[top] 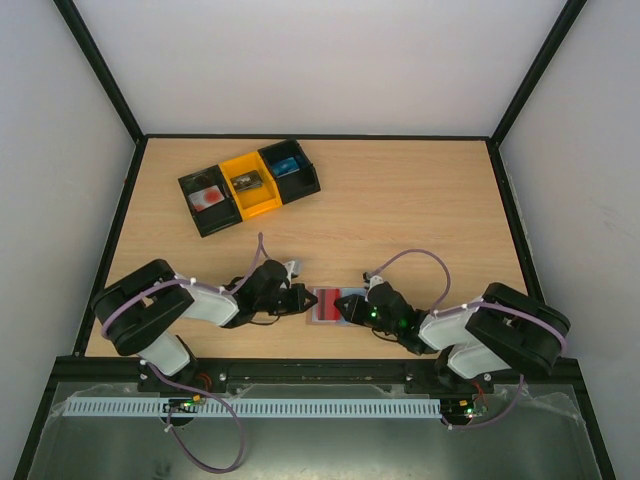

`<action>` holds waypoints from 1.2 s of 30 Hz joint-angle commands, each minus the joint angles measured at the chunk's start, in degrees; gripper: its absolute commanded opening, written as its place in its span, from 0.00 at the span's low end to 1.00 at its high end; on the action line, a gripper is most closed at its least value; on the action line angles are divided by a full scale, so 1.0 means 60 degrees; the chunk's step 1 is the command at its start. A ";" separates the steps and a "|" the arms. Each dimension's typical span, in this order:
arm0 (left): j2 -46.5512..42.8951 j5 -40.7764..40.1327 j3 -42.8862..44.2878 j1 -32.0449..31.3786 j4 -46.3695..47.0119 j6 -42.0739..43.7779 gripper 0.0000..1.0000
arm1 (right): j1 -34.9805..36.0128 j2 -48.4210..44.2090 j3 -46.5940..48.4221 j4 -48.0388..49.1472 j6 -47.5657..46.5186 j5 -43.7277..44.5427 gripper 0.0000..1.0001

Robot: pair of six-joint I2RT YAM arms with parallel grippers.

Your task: Take the credit cards out of the card holder

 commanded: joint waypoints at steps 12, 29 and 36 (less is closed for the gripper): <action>0.0058 -0.0438 -0.0179 -0.0126 -0.1171 0.0102 0.04 | -0.0117 -0.1567 -0.0629 -0.0508 0.0183 0.0763 0.02; -0.0139 -0.0032 -0.0242 -0.0129 -0.0261 -0.0380 0.18 | -0.0123 -0.5391 -0.1091 -0.2735 -0.0948 0.2684 0.02; -0.0902 0.0018 0.0324 -0.0119 -0.0940 -0.0584 0.46 | -0.0122 -0.6514 -0.1368 -0.2551 -0.2572 0.2969 0.02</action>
